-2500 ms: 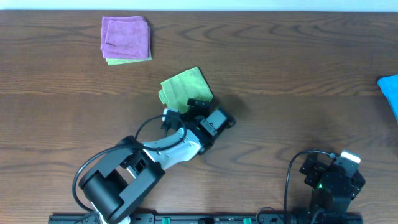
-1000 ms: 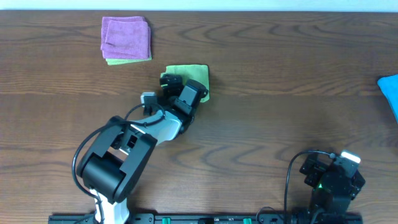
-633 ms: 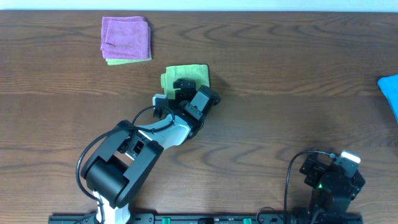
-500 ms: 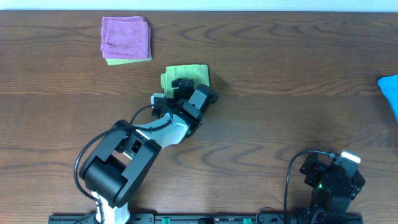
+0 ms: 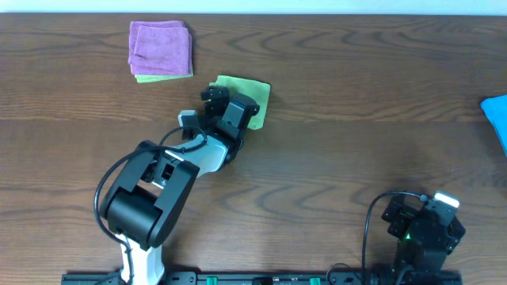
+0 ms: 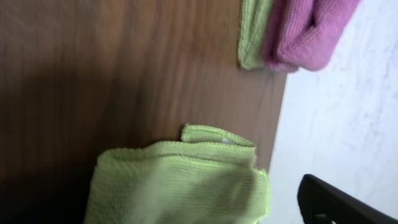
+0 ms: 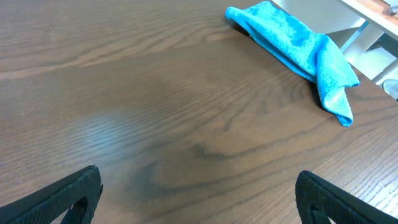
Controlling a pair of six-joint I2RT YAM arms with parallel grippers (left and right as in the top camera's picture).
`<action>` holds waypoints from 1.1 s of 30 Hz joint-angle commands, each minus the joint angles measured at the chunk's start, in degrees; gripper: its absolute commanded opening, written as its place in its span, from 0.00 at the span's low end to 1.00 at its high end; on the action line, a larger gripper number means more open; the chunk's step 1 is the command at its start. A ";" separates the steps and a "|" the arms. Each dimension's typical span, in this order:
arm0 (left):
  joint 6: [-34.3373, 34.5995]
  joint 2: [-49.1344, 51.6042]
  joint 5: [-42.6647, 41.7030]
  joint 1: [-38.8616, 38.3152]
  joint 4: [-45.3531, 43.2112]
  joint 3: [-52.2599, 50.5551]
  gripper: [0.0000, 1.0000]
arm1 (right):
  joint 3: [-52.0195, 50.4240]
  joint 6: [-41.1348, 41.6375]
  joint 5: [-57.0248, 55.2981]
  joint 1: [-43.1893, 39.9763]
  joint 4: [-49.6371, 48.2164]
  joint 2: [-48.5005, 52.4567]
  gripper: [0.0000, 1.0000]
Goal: Fold the cloth
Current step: 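Grasp the green bundle's edge with the left gripper and lift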
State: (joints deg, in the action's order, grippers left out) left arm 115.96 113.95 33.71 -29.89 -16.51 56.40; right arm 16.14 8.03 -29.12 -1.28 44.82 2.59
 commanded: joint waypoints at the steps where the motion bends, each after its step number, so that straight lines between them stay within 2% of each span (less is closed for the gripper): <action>1: 2.34 6.38 -6.84 0.07 2.60 -1.77 0.82 | -0.20 -0.61 -0.37 -0.57 0.02 -0.46 0.99; 2: 2.32 6.49 -7.34 0.07 2.54 -1.62 0.65 | -0.20 -0.59 -0.37 -0.57 0.00 -0.46 0.99; 3: 2.10 6.51 -7.89 0.07 2.56 -1.53 0.36 | -0.20 -0.59 -0.37 -0.57 0.02 -0.46 0.99; 4: 1.11 6.51 -8.17 0.07 2.51 -1.51 0.21 | -0.20 -0.59 -0.37 -0.57 0.00 -0.46 0.99; 5: 0.26 6.51 -8.39 0.07 2.51 -1.51 0.20 | -0.20 -0.59 -0.37 -0.57 0.00 -0.46 0.99; 6: -0.66 6.51 -8.55 -0.04 2.51 -1.51 0.10 | -0.20 -0.61 -0.37 -0.57 0.00 -0.46 0.99; 7: -1.64 6.51 -8.52 -0.13 2.60 -1.53 0.06 | -0.20 -0.59 -0.37 -0.57 0.02 -0.46 0.99; 14: -4.11 6.49 -9.70 -0.28 2.47 -1.53 0.06 | -0.20 -0.61 -0.37 -0.57 0.00 -0.46 0.99; 20: -5.46 4.07 -9.77 -0.28 -4.81 -1.46 0.06 | -0.20 -0.59 -0.37 -0.57 0.02 -0.46 0.99; 33: -8.52 -6.82 -9.44 -0.11 0.50 -1.49 0.06 | -0.20 -0.59 -0.37 -0.57 0.02 -0.46 0.99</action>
State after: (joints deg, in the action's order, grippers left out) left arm 110.21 109.47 24.34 -30.11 -16.47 55.57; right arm 16.14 8.03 -29.15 -1.28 44.82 2.59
